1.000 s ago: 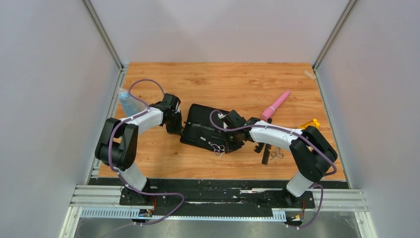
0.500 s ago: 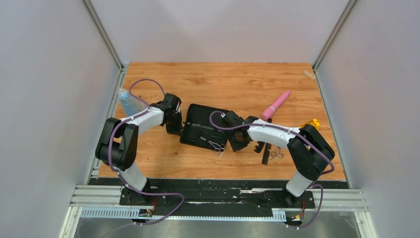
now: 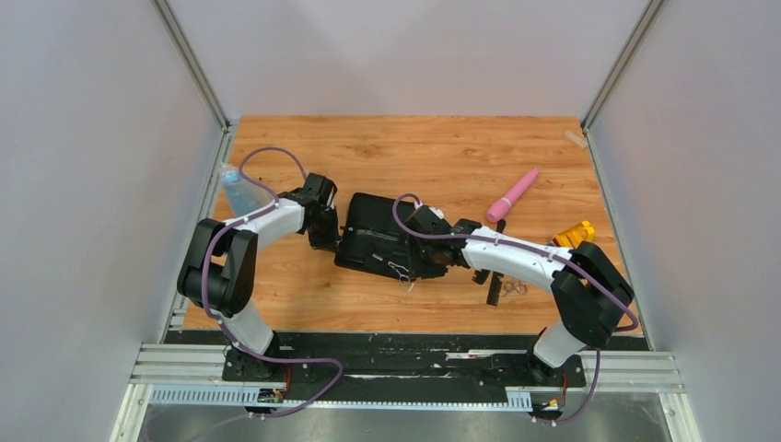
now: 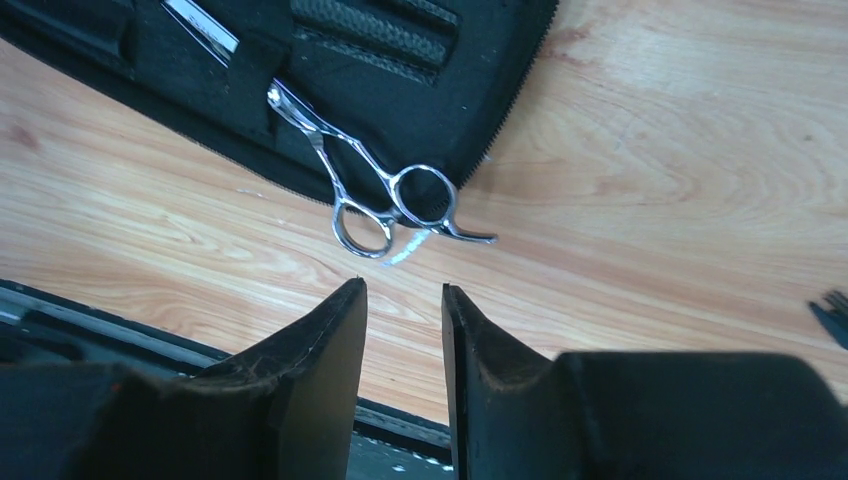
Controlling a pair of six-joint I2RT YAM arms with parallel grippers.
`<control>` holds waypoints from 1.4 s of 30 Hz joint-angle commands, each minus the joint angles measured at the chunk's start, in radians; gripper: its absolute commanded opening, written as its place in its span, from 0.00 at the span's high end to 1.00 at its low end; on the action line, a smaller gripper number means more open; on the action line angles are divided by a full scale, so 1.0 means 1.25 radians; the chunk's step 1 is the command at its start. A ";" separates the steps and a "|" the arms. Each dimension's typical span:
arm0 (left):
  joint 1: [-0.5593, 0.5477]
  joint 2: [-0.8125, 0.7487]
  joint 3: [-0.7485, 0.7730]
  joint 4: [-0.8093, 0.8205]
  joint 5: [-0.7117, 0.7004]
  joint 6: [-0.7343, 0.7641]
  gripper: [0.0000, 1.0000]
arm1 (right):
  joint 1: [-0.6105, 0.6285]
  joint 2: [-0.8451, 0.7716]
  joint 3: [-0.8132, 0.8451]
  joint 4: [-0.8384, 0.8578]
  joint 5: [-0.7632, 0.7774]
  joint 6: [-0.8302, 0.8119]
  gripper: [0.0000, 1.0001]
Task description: Sort the hair-cutting tools
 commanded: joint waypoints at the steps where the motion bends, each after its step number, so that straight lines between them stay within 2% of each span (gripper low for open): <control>1: 0.003 0.019 -0.019 -0.059 -0.025 -0.001 1.00 | 0.008 0.028 0.014 0.076 -0.019 0.101 0.66; 15: 0.003 0.019 -0.021 -0.053 -0.020 -0.002 1.00 | 0.011 0.125 0.008 0.104 -0.021 0.138 0.71; 20: 0.003 0.018 -0.019 -0.056 -0.025 0.000 1.00 | 0.011 0.140 0.009 0.097 -0.007 0.137 0.79; 23: 0.003 0.015 -0.019 -0.060 -0.034 0.002 1.00 | 0.011 0.128 0.012 0.084 -0.001 0.110 0.88; 30: 0.003 0.016 -0.015 -0.066 -0.054 0.010 1.00 | 0.011 0.085 0.008 0.039 0.011 -0.031 0.99; 35: 0.003 0.021 -0.015 -0.066 -0.057 0.012 1.00 | 0.010 0.052 -0.008 0.035 0.038 -0.146 1.00; 42: 0.003 0.019 -0.016 -0.068 -0.057 0.013 1.00 | 0.009 0.051 -0.018 0.039 0.038 -0.232 1.00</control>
